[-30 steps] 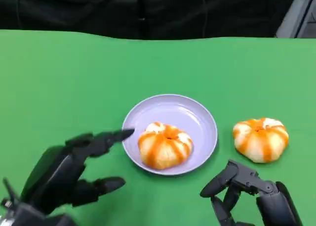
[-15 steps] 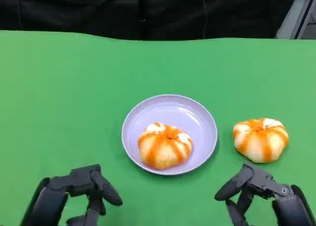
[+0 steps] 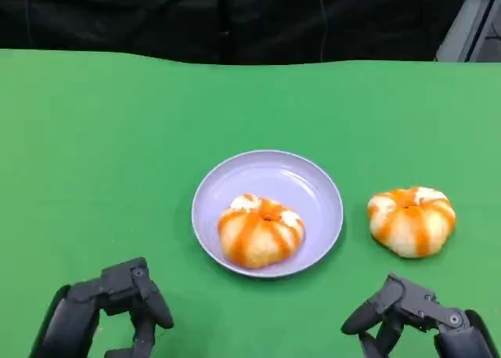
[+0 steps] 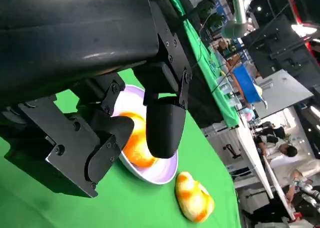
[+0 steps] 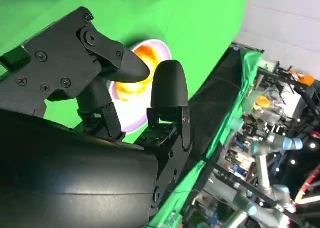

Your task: Grasp the bread from the table and place it into the plate.

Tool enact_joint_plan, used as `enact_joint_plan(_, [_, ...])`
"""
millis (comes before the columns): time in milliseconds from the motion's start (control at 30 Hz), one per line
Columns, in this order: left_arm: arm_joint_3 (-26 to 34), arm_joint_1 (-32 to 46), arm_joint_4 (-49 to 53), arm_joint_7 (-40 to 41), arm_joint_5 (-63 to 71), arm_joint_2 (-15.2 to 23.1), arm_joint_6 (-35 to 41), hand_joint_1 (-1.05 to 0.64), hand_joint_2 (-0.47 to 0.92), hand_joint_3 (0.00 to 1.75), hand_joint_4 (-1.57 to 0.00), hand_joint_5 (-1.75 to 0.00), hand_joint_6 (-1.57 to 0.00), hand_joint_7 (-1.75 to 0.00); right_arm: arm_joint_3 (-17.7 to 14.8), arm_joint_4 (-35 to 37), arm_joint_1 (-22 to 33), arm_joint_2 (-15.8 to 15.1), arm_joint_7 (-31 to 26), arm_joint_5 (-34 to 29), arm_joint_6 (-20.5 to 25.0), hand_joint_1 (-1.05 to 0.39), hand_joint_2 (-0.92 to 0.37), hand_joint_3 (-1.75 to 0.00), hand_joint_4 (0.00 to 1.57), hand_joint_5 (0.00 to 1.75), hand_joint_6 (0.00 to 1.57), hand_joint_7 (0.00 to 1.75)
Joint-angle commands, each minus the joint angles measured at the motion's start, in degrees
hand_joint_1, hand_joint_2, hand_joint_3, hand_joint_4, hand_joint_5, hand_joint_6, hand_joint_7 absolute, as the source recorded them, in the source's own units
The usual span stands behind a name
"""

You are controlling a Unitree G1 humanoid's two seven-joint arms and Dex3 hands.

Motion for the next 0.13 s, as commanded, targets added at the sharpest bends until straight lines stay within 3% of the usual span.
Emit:
enact_joint_plan(33, [0.78, -0.60, 0.22, -1.33, -1.22, 0.17, -0.15, 0.03, 0.32, 1.47, -0.89, -1.67, -0.83, -1.47, -0.33, -0.69, 0.49, 0.33, -0.59, -0.24, 0.03, -0.15, -0.45, -1.17, 0.78, 1.63, 0.72, 1.22])
enact_joint_plan(133, [0.83, -0.93, 0.67, -2.10, -1.74, 0.06, -0.62, 0.06, 0.36, 1.41, -0.87, -1.66, -0.83, -1.44, -0.57, 0.00, 0.32, 0.28, -1.03, -0.55, -0.77, -0.16, -0.48, -1.11, 0.77, 1.63, 0.72, 1.22])
